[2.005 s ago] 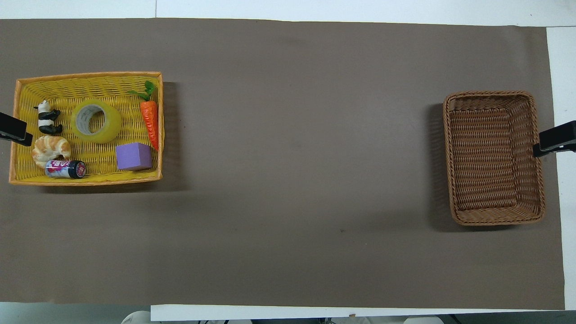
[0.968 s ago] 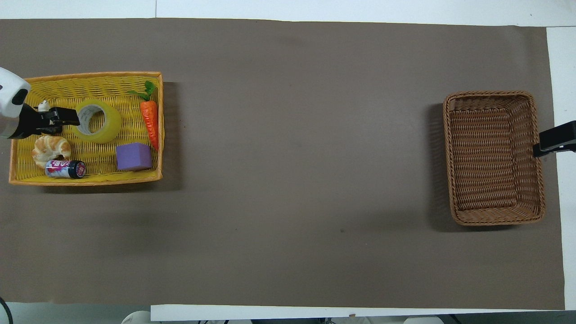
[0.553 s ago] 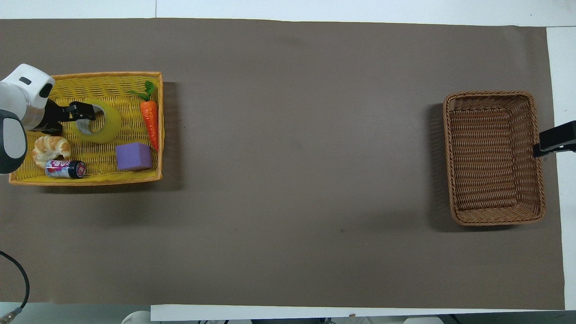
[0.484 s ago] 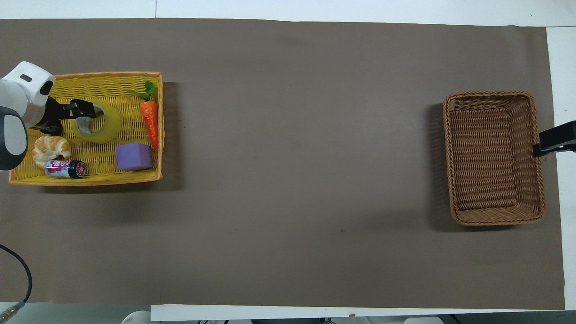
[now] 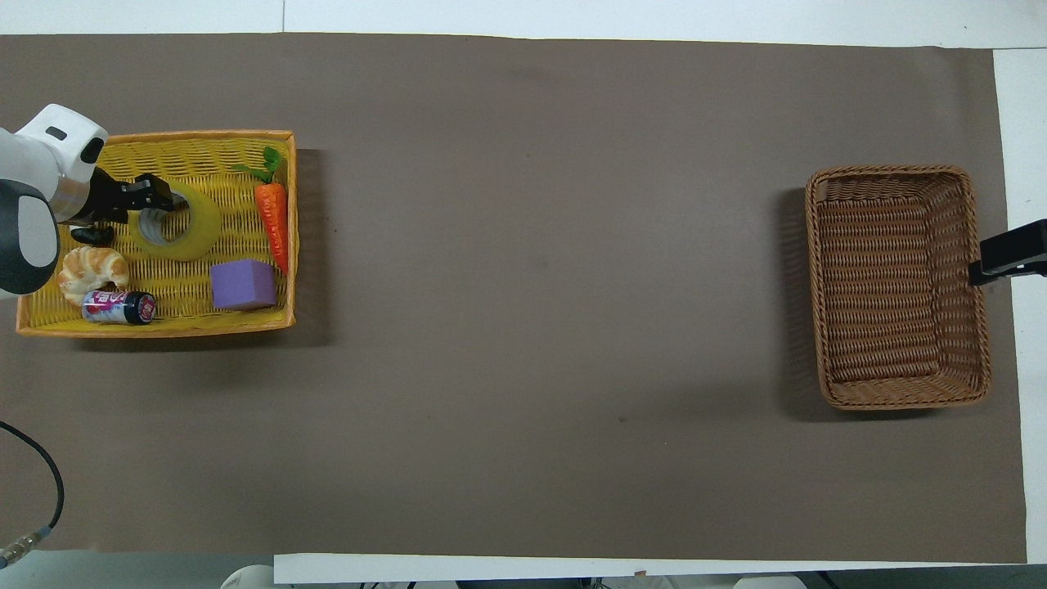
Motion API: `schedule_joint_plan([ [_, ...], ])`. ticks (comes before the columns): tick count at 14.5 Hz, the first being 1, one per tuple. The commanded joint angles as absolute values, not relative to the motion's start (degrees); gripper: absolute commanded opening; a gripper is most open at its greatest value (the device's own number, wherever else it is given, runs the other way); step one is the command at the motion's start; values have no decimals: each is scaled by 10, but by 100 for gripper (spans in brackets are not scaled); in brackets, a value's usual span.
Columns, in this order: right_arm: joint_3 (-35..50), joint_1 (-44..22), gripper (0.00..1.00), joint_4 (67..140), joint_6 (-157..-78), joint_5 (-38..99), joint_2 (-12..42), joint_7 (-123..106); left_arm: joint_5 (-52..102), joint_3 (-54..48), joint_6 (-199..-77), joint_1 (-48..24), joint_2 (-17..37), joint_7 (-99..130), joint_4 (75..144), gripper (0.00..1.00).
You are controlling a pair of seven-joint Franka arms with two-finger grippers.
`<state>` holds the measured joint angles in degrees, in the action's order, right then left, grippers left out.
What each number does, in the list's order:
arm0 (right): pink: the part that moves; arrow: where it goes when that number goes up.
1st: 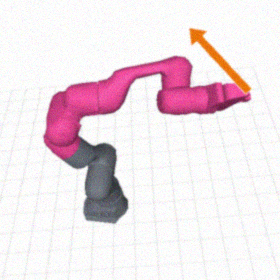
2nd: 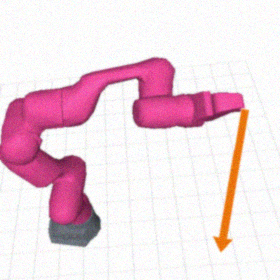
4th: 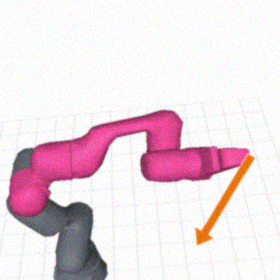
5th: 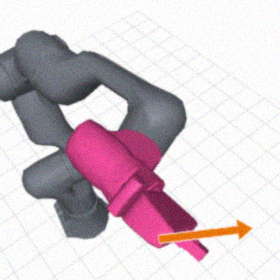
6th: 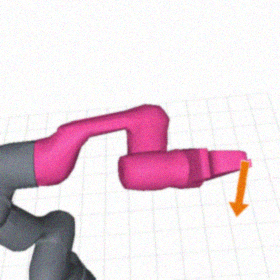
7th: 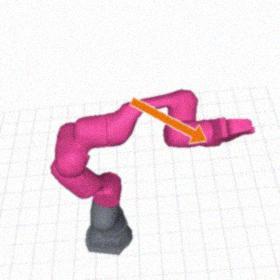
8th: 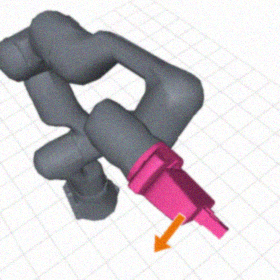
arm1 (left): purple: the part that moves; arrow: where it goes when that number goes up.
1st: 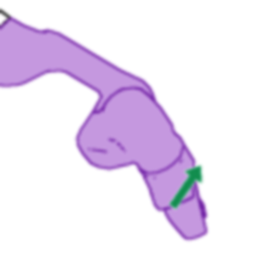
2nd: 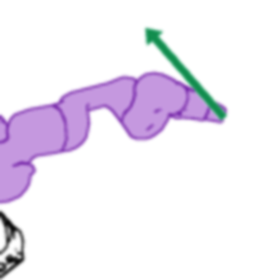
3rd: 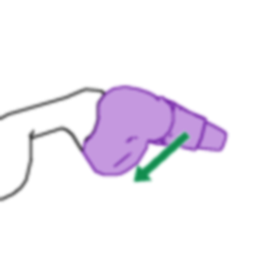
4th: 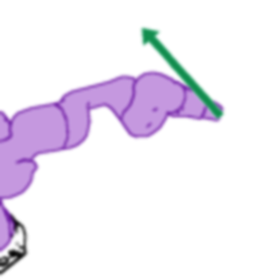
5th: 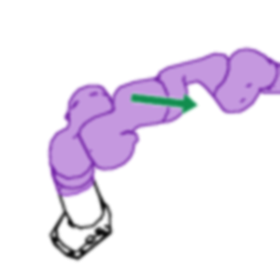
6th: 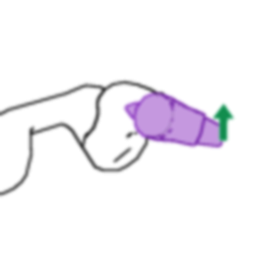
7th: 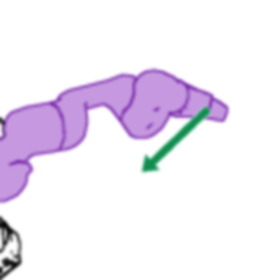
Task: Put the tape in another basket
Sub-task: 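Close the left gripper on the rim of the tape roll, then lift the tape roll with the left gripper and carry it toward the center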
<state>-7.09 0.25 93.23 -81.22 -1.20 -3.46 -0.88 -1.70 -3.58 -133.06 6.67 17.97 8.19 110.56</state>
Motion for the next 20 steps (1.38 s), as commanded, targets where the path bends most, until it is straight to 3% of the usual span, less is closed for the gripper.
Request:
schedule_joint_plan([
  [1,-69,6,99,951,-823,-11,-50,-18,-11,-39,-1316,77,182,82,1112,68],
  [4,-69,6,99,951,-823,-11,-50,-18,-11,-39,-1314,76,184,78,1121,59],
  [7,-69,5,99,951,-823,-11,-50,-18,-11,-39,-1321,76,190,49,1134,59],
  [8,-69,6,99,951,-823,-11,-50,-18,-11,-39,-1318,77,190,40,1135,53],
  [10,-69,6,99,951,-823,-11,-50,-18,-11,-39,-1315,83,189,33,1136,1],
  [14,-69,5,99,951,-823,-11,-50,-18,-11,-40,-1288,84,191,17,1108,0],
  [20,-69,6,99,951,-823,-11,-50,-18,84,-43,-1068,32,171,66,947,0],
])
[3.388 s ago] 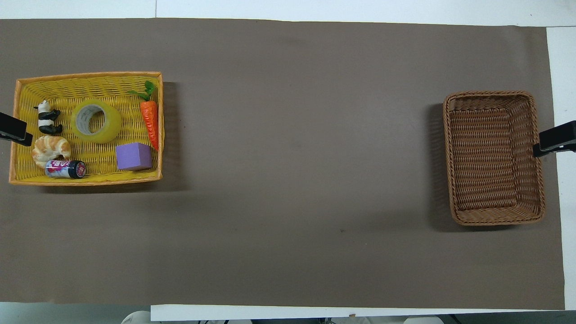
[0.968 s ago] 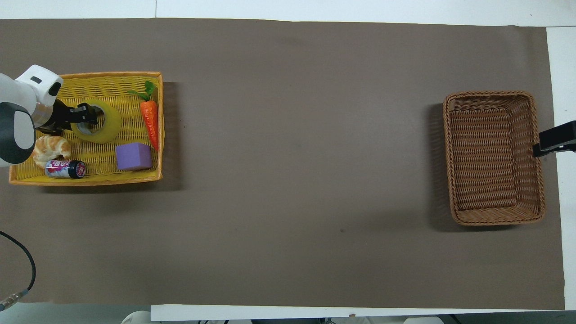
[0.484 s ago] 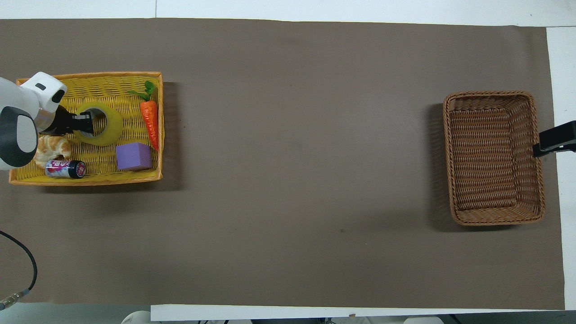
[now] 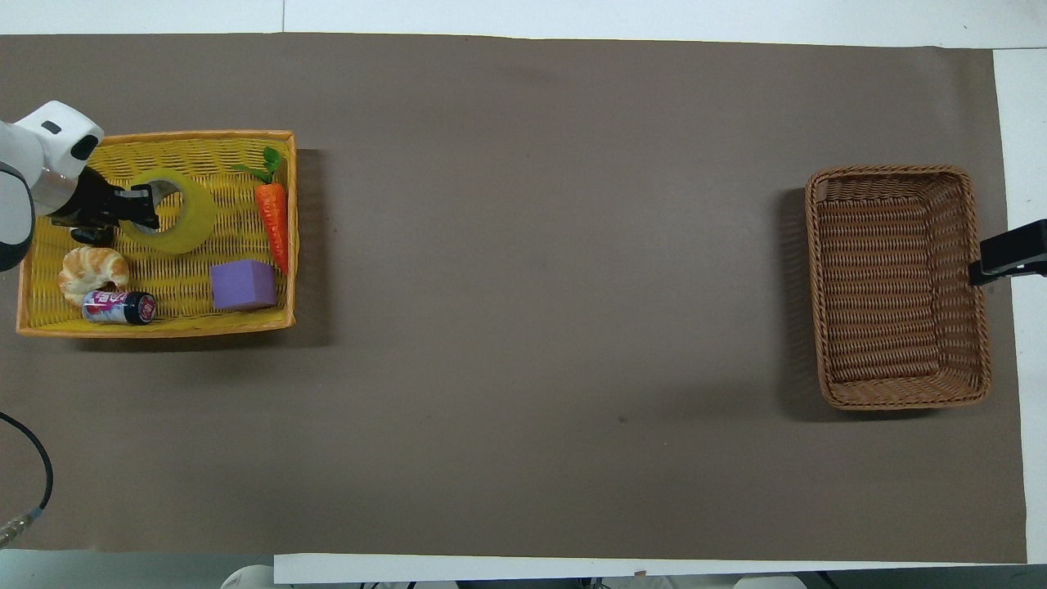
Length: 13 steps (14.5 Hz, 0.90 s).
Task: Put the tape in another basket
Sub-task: 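Lift the tape roll with the left gripper and carry it toward the center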
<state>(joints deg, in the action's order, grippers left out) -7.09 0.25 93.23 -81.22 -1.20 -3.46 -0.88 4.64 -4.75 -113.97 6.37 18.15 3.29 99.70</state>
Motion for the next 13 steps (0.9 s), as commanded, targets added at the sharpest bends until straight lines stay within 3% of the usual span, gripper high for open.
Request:
schedule_joint_plan([
  [1,-69,6,99,951,-823,-11,-50,-18,87,-45,-1049,7,165,109,946,0],
  [4,-69,6,99,951,-823,-11,-50,-18,92,-46,-1005,-107,145,192,954,1],
  [6,-69,6,99,951,-823,-11,-50,-18,97,-45,-1043,-188,142,285,961,0],
  [13,-69,5,99,952,-811,-11,-50,-18,173,-45,-1084,-290,142,337,945,0],
])
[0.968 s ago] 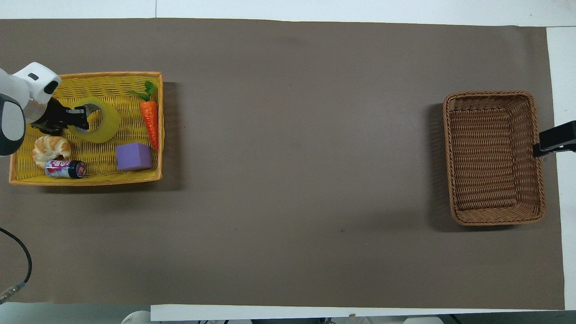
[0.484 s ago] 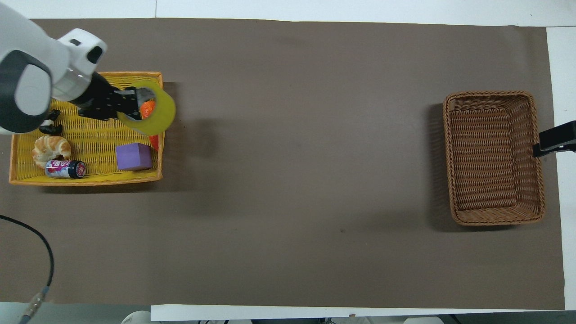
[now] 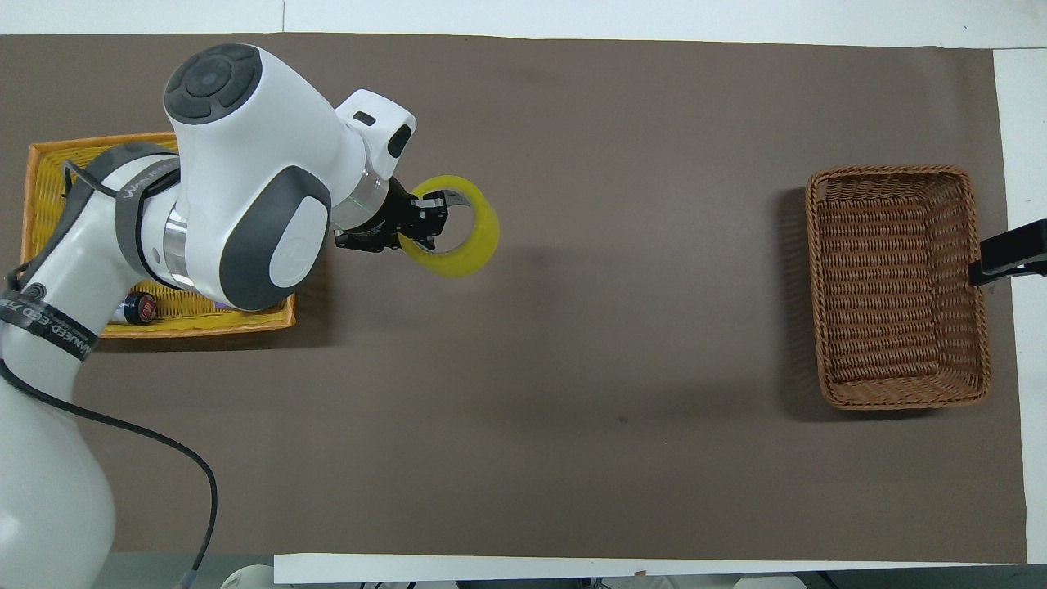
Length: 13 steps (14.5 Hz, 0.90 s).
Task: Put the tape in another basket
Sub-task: 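Lift the tape roll with the left gripper and carry it toward the center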
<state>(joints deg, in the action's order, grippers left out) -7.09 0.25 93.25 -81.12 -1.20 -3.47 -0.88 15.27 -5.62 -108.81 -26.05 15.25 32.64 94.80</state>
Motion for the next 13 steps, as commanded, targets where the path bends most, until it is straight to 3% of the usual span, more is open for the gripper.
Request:
schedule_joint_plan([
  [1,-67,4,99,950,-788,-11,-51,-20,173,-45,-1089,-304,138,349,951,0],
  [3,-62,4,99,949,-788,-1,-50,-55,174,-45,-1087,-307,138,355,951,0],
  [8,-63,-8,99,1014,-916,281,-36,-110,174,-44,-1085,-304,139,356,948,0],
  [13,-63,-59,99,1064,-1032,586,65,-127,174,-44,-1084,-301,138,357,950,0],
])
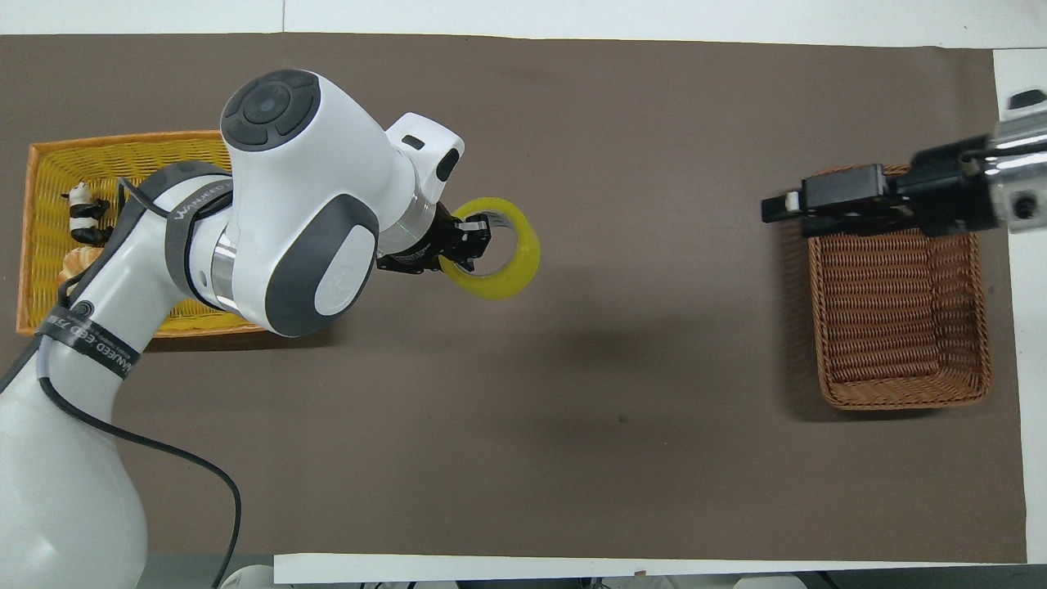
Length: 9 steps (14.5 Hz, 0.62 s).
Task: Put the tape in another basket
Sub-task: 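Hold the tape with the left gripper while the right gripper reaches it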
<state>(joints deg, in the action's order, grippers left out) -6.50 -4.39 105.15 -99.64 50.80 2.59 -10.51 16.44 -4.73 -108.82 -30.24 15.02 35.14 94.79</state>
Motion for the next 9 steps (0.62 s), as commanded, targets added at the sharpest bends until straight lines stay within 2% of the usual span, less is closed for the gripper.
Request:
schedule_joint_plan([
  [1,-63,-76,99,1074,-1048,635,83,-140,174,-43,-1084,-301,138,356,951,0],
  [3,-63,-98,99,1101,-1075,732,103,-150,174,-40,-1080,-300,138,357,950,0],
  [6,-63,-147,99,1121,-1105,800,131,-180,173,-40,-1071,-301,135,369,949,0],
  [9,-63,-190,99,1131,-1140,850,133,-178,173,-40,-1071,-300,135,369,950,0],
])
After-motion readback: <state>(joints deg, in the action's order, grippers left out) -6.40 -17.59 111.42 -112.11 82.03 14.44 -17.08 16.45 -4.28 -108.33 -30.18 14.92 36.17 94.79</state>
